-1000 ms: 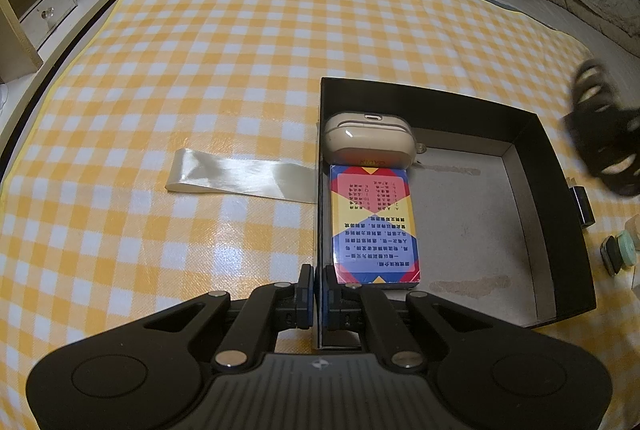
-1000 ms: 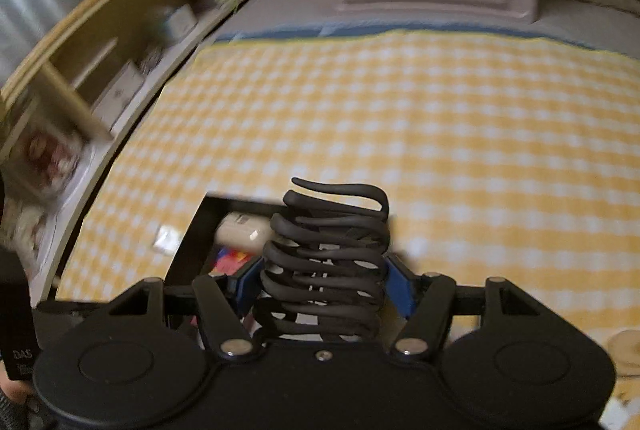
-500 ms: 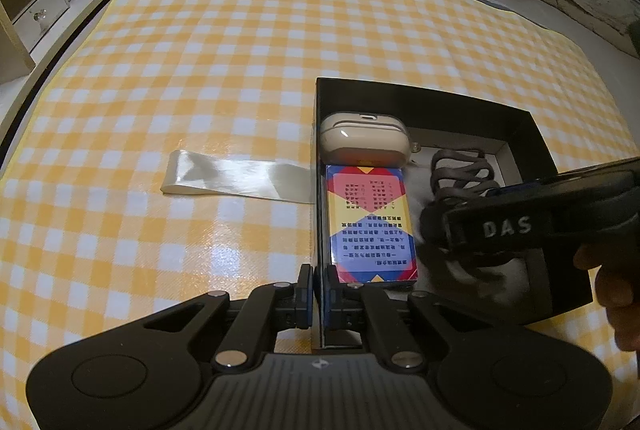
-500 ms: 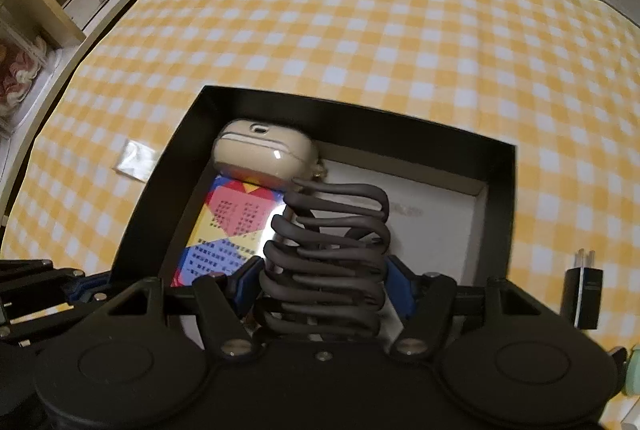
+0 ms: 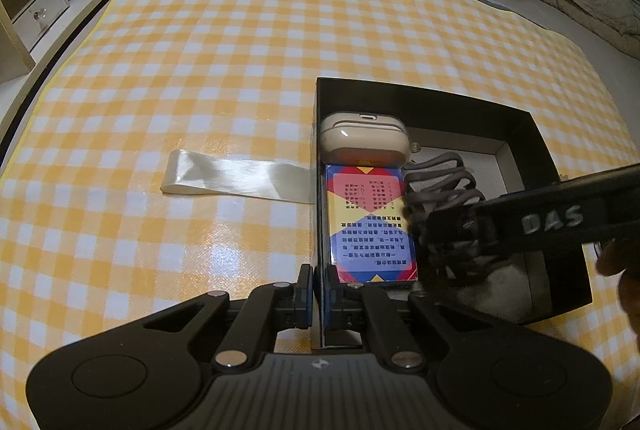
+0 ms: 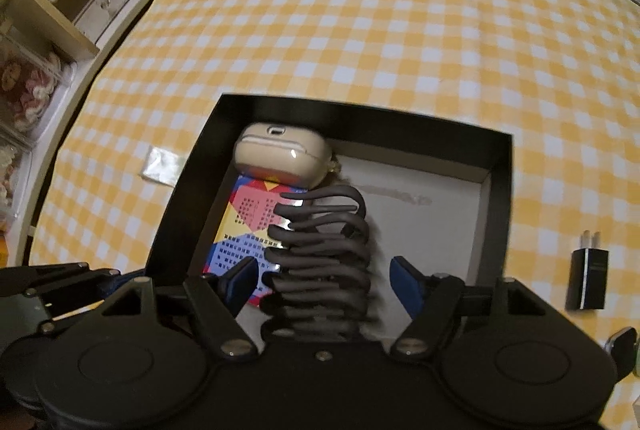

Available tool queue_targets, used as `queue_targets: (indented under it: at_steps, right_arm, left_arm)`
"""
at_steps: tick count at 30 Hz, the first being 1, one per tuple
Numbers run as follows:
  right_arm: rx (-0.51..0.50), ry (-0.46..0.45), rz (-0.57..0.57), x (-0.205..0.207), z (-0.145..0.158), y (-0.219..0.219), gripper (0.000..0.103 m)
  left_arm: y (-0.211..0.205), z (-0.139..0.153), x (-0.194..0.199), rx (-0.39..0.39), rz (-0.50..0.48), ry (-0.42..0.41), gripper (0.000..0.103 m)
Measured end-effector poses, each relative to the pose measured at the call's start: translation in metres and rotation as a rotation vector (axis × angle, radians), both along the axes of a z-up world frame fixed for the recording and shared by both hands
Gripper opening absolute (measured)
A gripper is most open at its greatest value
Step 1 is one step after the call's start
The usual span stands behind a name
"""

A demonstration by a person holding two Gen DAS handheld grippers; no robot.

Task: Organize rigid objects
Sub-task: 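Lower the coiled cable into the black box beside the card box, then move the right gripper to the black charger and close on it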

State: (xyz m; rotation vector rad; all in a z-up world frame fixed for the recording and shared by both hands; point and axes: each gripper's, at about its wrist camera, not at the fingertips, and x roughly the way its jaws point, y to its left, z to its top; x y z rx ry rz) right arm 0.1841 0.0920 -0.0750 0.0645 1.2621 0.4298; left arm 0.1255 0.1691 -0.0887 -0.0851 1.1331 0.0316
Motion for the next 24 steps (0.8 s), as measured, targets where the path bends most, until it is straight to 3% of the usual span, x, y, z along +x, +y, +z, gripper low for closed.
queue_targets:
  at_steps: [15, 24]
  right_arm:
    - [0.073, -0.093, 0.013, -0.017, 0.042, -0.030, 0.078]
    - [0.131, -0.216, -0.002, -0.037, 0.084, -0.066, 0.084]
  left_arm:
    - [0.002, 0.001, 0.000, 0.001, 0.014, 0.007, 0.004]
    - [-0.001, 0.002, 0.002, 0.017, 0.017, 0.008, 0.004]
